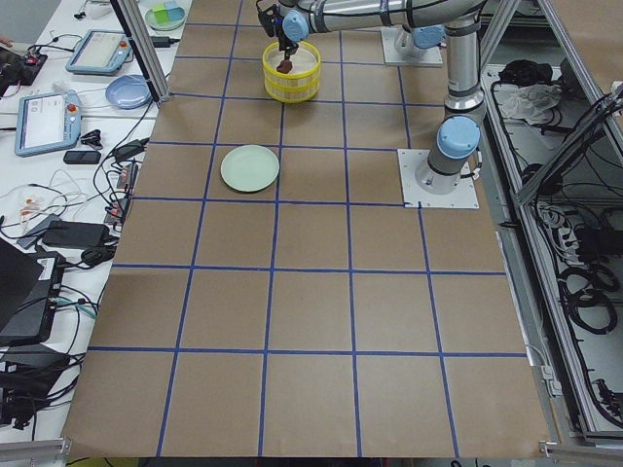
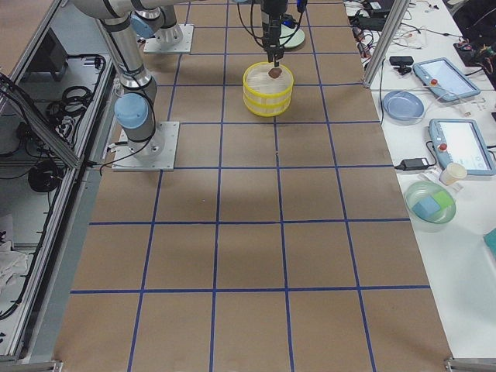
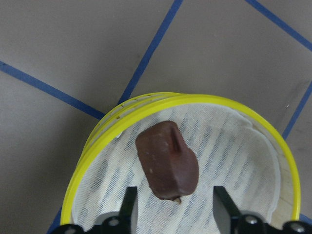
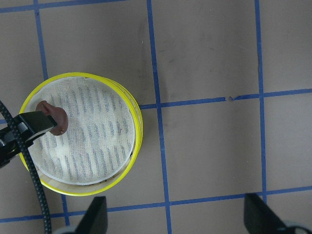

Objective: Stack buns with steamer

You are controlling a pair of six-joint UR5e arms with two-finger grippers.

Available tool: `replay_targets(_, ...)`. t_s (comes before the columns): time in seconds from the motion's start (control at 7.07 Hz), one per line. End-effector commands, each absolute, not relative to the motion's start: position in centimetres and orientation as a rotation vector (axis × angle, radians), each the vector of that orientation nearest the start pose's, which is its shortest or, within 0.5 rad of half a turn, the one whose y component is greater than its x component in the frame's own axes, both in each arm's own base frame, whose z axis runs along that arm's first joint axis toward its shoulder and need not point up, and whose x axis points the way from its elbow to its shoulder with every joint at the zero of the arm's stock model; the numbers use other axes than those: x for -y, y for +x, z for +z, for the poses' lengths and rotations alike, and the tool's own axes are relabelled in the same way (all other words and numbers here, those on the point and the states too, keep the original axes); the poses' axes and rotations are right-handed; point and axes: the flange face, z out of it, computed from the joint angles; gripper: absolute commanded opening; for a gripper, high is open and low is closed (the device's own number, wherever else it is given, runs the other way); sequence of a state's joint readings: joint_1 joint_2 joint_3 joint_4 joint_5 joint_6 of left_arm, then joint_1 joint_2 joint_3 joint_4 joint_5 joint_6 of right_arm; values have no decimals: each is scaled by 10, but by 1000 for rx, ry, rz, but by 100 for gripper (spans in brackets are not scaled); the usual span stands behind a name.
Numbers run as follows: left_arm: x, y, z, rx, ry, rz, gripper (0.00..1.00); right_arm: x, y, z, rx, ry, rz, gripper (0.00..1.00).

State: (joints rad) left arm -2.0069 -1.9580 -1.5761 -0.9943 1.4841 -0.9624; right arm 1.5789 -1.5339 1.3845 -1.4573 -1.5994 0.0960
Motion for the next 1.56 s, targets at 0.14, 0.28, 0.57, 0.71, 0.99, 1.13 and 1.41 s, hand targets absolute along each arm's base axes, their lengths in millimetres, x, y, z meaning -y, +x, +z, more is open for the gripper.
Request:
replay_targets(0.14,528,-357,359,-3177,-757,-301,100,505,133,547,-3163,141,-48,100)
replay_targets(0.28,542,-314,382,-3160,-610,-363,100,505,133,544,-3163,137,-41,100)
replay_targets(0.57,551,-215,435,-3126,-310,-309,100,506,132,545,-3172,130,-58,100)
replay_targets(0.71,548,-163,474,-3114,-329,-259,100,506,132,546,-3169,127,-63,100)
replay_targets(0.99,524,-125,530,-3098,-328,-207,100,506,133,545,-3163,127,-60,100)
replay_targets(1.13,525,-108,536,-3100,-375,-220,100,506,133,546,-3164,125,-63,100)
replay_targets(1.41,521,-99,539,-3101,-169,-219,100,506,133,545,-3168,122,-60,100)
